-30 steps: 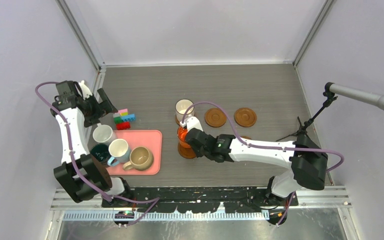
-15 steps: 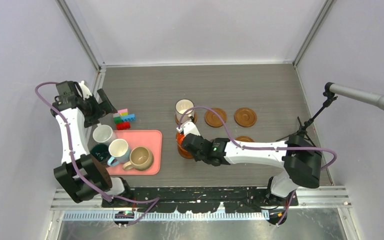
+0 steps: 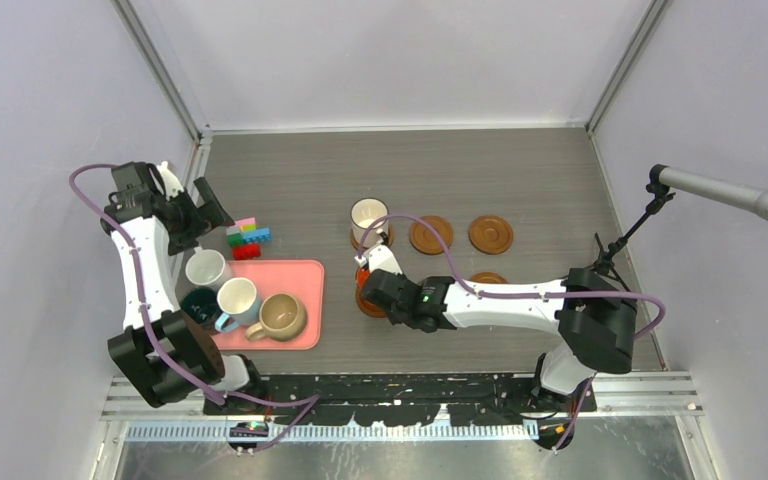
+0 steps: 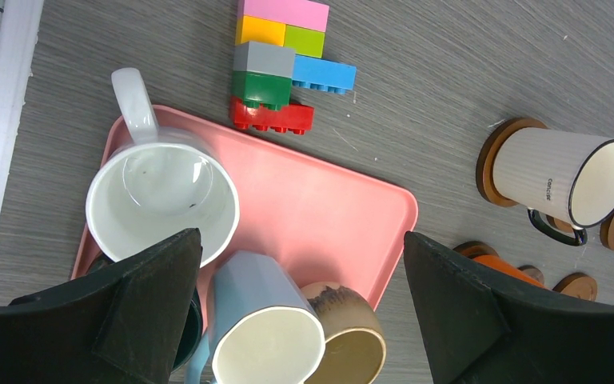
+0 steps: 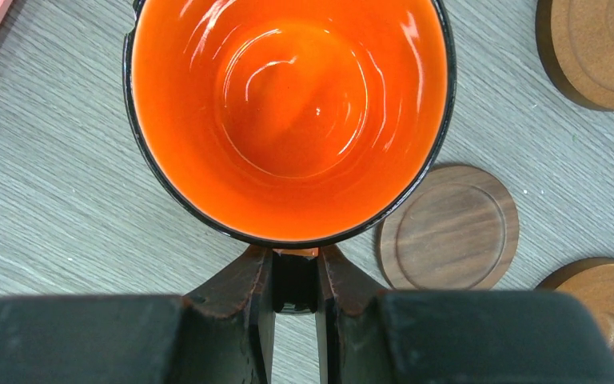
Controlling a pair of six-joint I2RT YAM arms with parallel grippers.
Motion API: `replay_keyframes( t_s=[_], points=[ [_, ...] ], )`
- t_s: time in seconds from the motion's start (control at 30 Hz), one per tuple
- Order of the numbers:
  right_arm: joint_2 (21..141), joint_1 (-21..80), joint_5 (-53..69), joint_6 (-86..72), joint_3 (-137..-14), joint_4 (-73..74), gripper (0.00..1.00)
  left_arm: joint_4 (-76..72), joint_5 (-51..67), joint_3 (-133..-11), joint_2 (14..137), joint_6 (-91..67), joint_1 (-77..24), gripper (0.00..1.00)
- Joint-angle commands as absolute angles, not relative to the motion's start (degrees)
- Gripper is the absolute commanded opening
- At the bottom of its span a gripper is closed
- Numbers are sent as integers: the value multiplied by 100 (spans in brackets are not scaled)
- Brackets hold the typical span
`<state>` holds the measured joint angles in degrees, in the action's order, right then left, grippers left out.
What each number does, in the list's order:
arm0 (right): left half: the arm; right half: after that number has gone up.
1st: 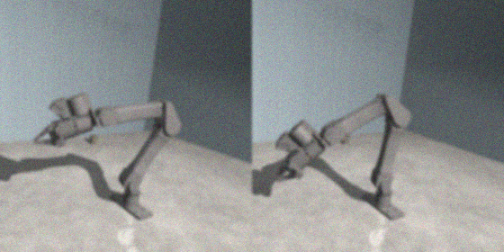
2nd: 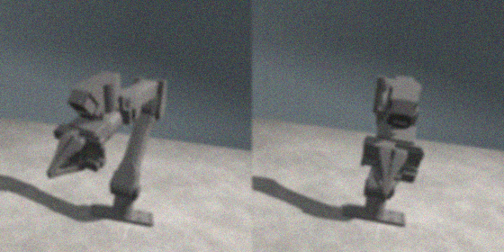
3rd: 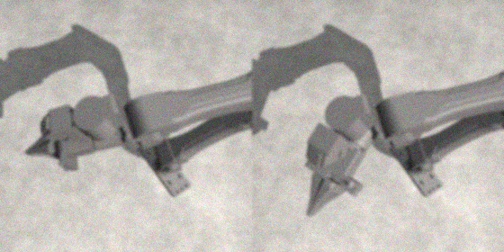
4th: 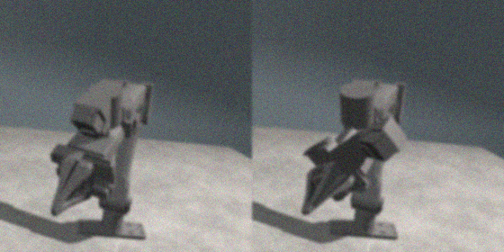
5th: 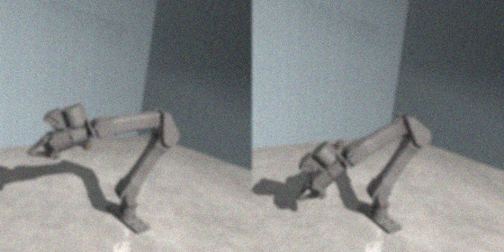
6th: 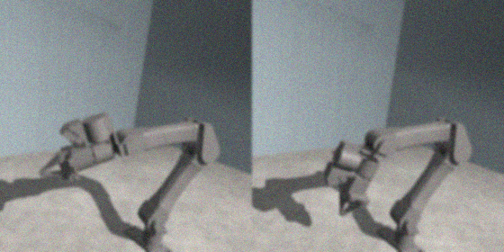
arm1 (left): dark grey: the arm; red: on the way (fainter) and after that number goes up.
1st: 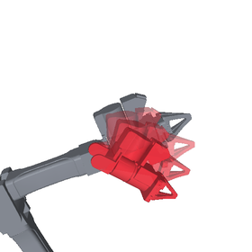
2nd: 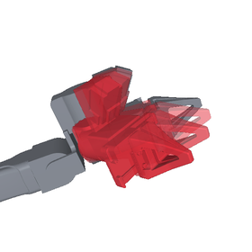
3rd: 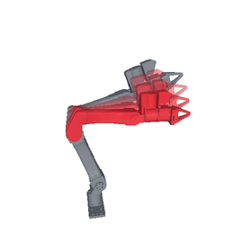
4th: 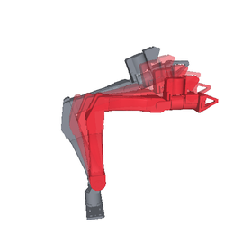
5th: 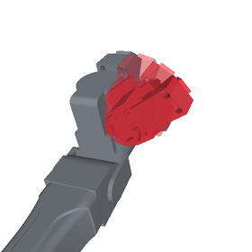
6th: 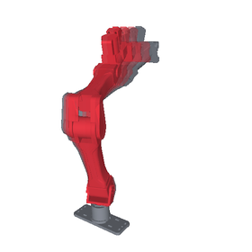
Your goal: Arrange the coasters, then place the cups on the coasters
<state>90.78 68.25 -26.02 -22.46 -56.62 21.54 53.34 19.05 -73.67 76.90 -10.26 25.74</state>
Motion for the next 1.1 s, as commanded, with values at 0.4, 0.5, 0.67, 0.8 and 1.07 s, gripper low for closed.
replay_keyframes(
  t_s=[0.4, 0.5, 0.67, 0.8, 1.07],
  points=[
    [8873, 6828, -2393, -2498, -5882, 2112, 42, 5280, 1898, -7494, 7550, -967, 2622, 100],
    [8816, 6829, -2296, -2429, -5927, 2180, 51, 5340, 1952, -7527, 7559, -914, 2625, 100],
    [8660, 6821, -2175, -2158, -6170, 2517, 75, 5697, 2153, -7731, 7662, -445, 2628, 100],
    [8577, 6791, -2227, -1878, -6649, 3066, 81, 6082, 2299, -8046, 7766, 342, 2627, 100],
    [8009, 6205, -1654, -1512, -6914, 3575, 82, 6434, 1890, -8227, 8034, 970, 2632, 100]
  ],
)
